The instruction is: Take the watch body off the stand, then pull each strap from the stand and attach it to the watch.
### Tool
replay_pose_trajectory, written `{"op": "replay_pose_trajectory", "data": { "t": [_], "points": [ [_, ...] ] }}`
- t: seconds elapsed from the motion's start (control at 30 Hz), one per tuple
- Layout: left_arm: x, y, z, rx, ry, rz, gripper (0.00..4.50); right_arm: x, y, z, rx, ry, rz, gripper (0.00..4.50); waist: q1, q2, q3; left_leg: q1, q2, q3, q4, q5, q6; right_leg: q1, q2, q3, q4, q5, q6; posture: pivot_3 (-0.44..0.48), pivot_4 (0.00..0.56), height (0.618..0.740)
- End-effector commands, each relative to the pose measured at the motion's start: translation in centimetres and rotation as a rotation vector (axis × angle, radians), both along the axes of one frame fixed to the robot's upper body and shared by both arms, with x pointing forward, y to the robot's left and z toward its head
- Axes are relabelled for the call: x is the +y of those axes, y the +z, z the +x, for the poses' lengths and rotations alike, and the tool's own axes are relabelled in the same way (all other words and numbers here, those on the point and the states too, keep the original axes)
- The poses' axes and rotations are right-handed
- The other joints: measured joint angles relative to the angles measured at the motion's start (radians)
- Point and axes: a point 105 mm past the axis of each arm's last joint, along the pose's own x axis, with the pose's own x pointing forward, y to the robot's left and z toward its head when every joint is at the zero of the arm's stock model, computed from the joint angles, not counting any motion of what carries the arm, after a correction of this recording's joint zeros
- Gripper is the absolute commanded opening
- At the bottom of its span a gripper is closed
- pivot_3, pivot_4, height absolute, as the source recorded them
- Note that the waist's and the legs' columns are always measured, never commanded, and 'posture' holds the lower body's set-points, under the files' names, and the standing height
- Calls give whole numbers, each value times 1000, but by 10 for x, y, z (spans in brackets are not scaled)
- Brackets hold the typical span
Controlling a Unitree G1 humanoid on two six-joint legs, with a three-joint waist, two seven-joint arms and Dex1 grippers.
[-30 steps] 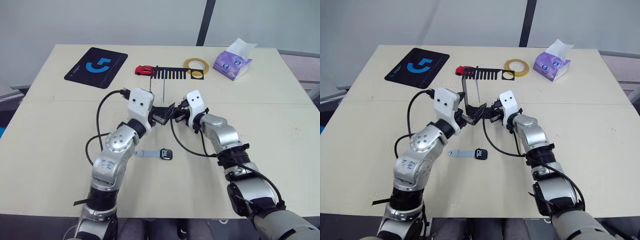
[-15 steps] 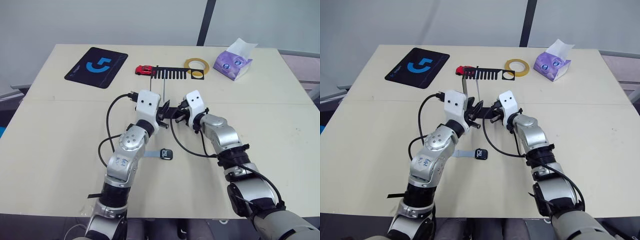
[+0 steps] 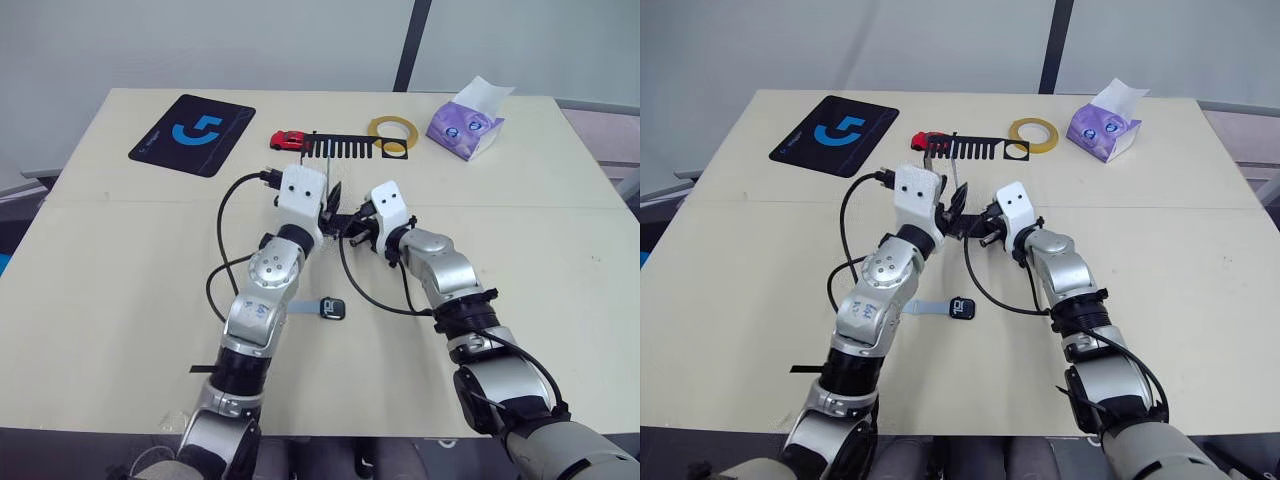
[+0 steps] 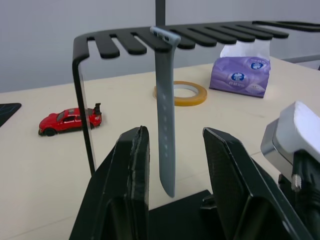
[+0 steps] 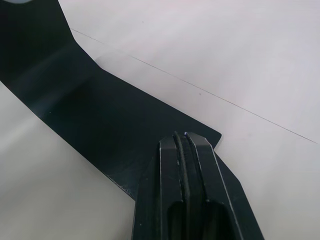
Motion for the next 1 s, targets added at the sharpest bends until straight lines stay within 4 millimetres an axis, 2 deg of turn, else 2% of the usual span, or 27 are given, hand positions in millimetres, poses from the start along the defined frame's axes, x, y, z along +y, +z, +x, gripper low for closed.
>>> {"op": "replay_pose_trajectory", "data": {
  "t": [0.03, 0.27, 0.77, 0.87, 0.93, 0.97, 1.0],
  "points": [
    [-3, 17, 2, -63, 17, -27, 1883, 0, -24, -4, 79, 1, -33, 0, 0, 0, 0, 0, 0, 0, 0, 0, 0, 0, 0, 0, 0, 0, 0, 0, 150, 738],
    [-5, 24, 11, -78, 52, -49, 1883, 1, -22, -3, 78, 3, -31, 0, -1, 0, 0, 0, 0, 0, 0, 0, 0, 0, 0, 0, 0, 0, 0, 0, 150, 738],
    [-11, 21, 18, -60, 57, -60, 1883, 1, -21, -2, 76, -2, -28, 0, 0, 0, 0, 0, 0, 0, 0, 0, 0, 0, 0, 0, 0, 0, 0, 0, 150, 738],
    [-12, 21, 19, -56, 52, -62, 1140, 0, -21, -1, 74, -4, -27, 0, 0, 0, 0, 0, 0, 0, 0, 0, 0, 0, 0, 0, 0, 0, 0, 0, 150, 738],
    [-14, 21, 19, -56, 44, -61, 286, 0, -20, -1, 72, -6, -26, 0, 0, 0, 0, 0, 0, 0, 0, 0, 0, 0, 0, 0, 0, 0, 0, 0, 150, 738],
    [-14, 21, 19, -56, 40, -61, 79, 0, -20, 0, 72, -7, -25, 0, 0, 0, 0, 0, 0, 0, 0, 0, 0, 0, 0, 0, 0, 0, 0, 0, 150, 738],
    [-15, 21, 19, -58, 38, -61, 79, -1, -19, 0, 71, -8, -25, 0, 1, 0, 0, 0, 0, 0, 0, 0, 0, 0, 0, 0, 0, 0, 0, 0, 150, 738]
  ]
}}
